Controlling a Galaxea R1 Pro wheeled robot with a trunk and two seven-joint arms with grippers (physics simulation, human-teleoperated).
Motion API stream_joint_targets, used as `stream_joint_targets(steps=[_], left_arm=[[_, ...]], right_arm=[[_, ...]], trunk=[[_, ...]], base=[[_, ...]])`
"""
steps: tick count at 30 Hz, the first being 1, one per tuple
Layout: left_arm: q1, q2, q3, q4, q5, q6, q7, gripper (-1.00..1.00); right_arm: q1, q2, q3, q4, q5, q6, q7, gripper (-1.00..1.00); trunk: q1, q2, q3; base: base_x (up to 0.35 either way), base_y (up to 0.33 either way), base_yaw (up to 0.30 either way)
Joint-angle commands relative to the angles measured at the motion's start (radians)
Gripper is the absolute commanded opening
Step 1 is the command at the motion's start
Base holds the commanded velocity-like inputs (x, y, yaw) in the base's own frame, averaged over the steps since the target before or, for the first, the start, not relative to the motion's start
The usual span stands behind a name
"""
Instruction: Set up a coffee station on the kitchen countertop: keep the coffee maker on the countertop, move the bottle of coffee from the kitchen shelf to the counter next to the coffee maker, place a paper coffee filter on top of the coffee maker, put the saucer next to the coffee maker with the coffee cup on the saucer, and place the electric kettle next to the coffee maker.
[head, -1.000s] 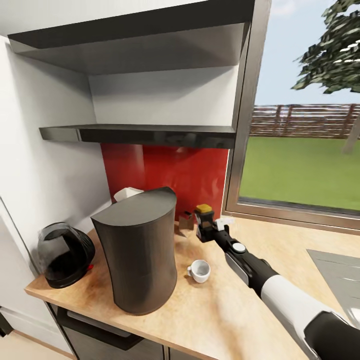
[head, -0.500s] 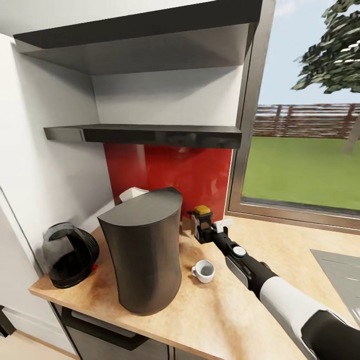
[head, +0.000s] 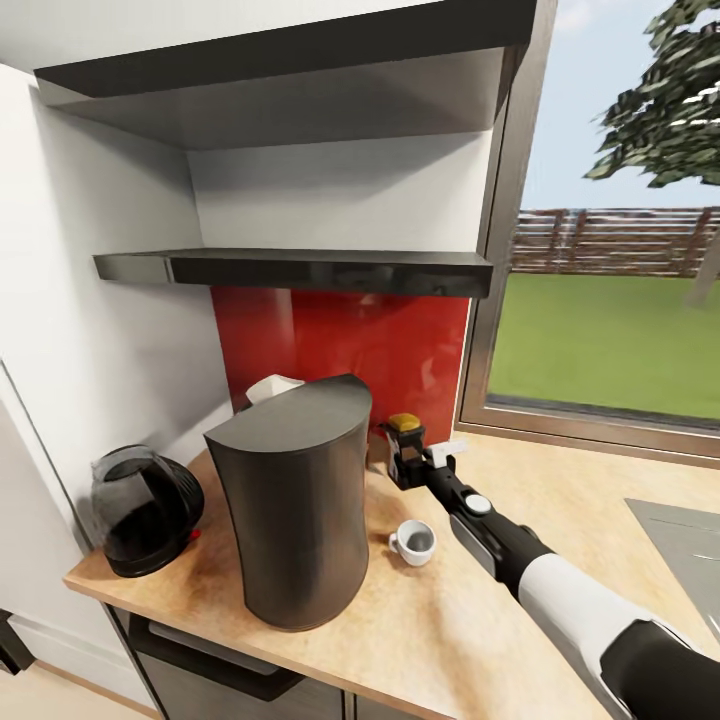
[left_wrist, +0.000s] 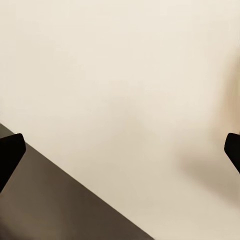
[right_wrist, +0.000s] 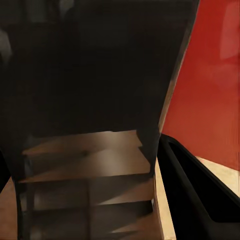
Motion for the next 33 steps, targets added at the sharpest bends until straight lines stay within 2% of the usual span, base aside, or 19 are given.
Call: stream_joint_targets(steps=[1,6,18,25,33], left_arm=[[-0.001,0.000,0.008,0.003,-0.010,-0.006,0.004,1.00],[-0.001,0.000,0.007,0.003,-0.010,-0.007,0.004,1.00],[-0.001,-0.001,0.005,0.006,-0.010,-0.007,0.002,1.00],[-0.001,-0.001,0.005,0.006,-0.010,-0.007,0.002,1.00],[-0.001,0.000,0.005,0.006,-0.010,-0.007,0.002,1.00]], right_arm=[[-0.001,-0.001,0.007,0.011,-0.012,-0.005,0.003,-1.00],[-0.001,0.002,0.007,0.068,-0.013,-0.005,0.003,-1.00],[0.000,0.044,0.007,0.110,-0.012,-0.005,0.003,-1.00],[-0.001,0.065,0.007,0.140,-0.013,-0.005,0.003,-1.00],[0.000,0.068,0.007,0.146,-0.013,-0.005,0.003,-1.00]], trunk=[[0.000,-0.001,0.000],[0.000,-0.001,0.000],[0.000,-0.001,0.000],[0.000,-0.001,0.000],[0.000,-0.001,0.000]], base=[[0.000,0.000,0.000],[0.000,0.000,0.000],[0.000,0.000,0.000],[0.000,0.099,0.000],[0.000,0.012,0.000]])
